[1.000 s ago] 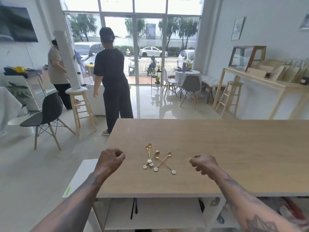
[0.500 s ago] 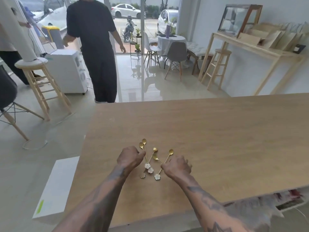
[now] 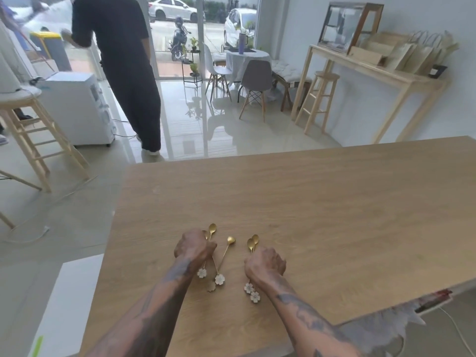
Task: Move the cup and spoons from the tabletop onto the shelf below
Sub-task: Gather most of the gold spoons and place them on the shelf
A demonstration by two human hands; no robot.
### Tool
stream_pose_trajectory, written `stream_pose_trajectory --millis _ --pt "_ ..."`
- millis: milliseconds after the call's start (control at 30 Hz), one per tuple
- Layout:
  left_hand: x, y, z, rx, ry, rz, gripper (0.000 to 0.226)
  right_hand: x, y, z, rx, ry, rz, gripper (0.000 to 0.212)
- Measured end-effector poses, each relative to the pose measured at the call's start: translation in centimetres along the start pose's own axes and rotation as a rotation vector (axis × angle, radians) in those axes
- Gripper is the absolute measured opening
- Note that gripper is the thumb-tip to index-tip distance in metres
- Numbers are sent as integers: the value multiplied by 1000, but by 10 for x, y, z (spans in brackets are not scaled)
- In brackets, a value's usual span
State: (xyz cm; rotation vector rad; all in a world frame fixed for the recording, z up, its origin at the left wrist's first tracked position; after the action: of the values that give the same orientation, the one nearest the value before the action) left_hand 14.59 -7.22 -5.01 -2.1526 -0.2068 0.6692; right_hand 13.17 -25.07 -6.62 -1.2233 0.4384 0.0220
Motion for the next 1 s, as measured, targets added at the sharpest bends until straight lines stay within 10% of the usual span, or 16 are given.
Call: stream_pose_trajectory --millis 1000 --pt "-272 -103 -48 -393 216 -587 27 -178 -215 -75 410 -516 -219 46"
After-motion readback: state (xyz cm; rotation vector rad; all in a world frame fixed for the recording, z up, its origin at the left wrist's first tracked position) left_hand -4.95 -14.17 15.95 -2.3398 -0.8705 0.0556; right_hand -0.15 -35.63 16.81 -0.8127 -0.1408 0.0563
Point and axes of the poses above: each hand's wrist, its own x-axis towards the middle knuckle, its own y-axis out of the palm, z = x × y, the point moved 4 cm from there along x, towards the middle knuckle, and after that the axes turned 1 degree about -y, right-handed, at the moved point
